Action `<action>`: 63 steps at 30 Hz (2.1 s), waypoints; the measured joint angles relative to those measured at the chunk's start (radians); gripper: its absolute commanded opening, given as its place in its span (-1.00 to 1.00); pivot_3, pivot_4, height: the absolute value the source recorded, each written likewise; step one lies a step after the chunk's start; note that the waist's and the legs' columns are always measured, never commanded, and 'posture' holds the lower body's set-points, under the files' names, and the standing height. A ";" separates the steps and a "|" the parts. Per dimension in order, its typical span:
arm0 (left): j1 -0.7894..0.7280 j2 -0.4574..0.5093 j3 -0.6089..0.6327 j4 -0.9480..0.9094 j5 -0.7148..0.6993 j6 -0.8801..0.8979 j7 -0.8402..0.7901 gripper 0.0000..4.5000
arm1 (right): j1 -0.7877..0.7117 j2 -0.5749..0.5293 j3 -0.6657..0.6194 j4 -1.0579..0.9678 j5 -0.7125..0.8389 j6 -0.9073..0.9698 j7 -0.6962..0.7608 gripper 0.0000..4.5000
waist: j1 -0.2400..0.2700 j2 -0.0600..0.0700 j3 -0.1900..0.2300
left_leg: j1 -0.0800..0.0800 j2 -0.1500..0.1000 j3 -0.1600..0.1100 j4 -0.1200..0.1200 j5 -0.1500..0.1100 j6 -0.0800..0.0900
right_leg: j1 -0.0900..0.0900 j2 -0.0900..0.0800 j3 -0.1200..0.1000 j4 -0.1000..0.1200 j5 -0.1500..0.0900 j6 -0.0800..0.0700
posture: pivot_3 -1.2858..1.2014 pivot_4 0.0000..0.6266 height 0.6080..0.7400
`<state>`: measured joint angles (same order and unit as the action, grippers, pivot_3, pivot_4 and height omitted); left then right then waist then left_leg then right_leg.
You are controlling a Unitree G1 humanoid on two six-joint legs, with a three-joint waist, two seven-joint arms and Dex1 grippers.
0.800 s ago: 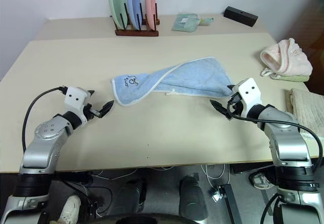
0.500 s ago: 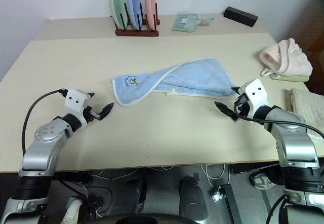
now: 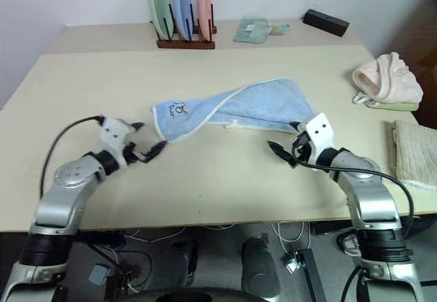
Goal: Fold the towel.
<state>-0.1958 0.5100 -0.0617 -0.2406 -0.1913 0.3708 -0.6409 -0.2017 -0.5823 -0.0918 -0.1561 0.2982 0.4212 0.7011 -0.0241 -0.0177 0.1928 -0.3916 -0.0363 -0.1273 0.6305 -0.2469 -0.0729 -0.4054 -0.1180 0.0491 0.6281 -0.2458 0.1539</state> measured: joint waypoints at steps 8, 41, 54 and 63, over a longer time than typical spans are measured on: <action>-0.191 0.004 -0.166 0.106 0.154 -0.009 -0.016 0.97 | 0.080 0.056 0.020 -0.135 -0.009 0.043 -0.107 0.98 | 0.011 0.000 0.000 | 0.000 0.000 0.000 0.000 0.000 0.000 | 0.000 0.000 0.000 0.000 0.000 0.000 | 0.03 -0.52 1.00; -0.164 0.034 -0.026 0.165 0.141 -0.012 -0.002 -0.98 | 0.056 0.072 0.062 -0.136 -0.082 0.004 -0.180 1.00 | 0.001 0.000 0.000 | 0.000 0.000 0.000 -0.001 0.000 0.000 | -0.002 0.000 0.000 0.001 0.000 0.000 | 0.03 -0.52 1.00; -0.003 0.200 0.191 0.291 0.127 -0.166 0.008 -0.98 | -0.213 -0.032 0.080 0.175 -0.266 -0.164 -0.192 1.00 | 0.005 0.001 0.000 | 0.000 0.000 0.000 -0.001 0.000 0.000 | -0.001 0.000 0.000 0.001 0.000 0.000 | 0.03 -0.52 1.00; -0.002 0.154 0.142 0.275 0.125 -0.184 -0.011 -0.98 | -0.380 0.104 0.034 0.426 -0.116 0.172 -0.174 1.00 | 0.004 0.001 0.000 | 0.000 0.000 0.000 -0.001 0.000 0.000 | -0.002 0.000 0.000 0.001 0.000 0.000 | 0.03 -0.52 1.00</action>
<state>-0.1977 0.6643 0.0799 0.0343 -0.0661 0.1866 -0.6515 -0.5813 -0.4787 -0.0573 0.2697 0.1820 0.5937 0.5267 -0.0206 -0.0168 0.1932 -0.3914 -0.0360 -0.1271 0.6295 -0.2469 -0.0728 -0.4071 -0.1178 0.0491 0.6289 -0.2458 0.1537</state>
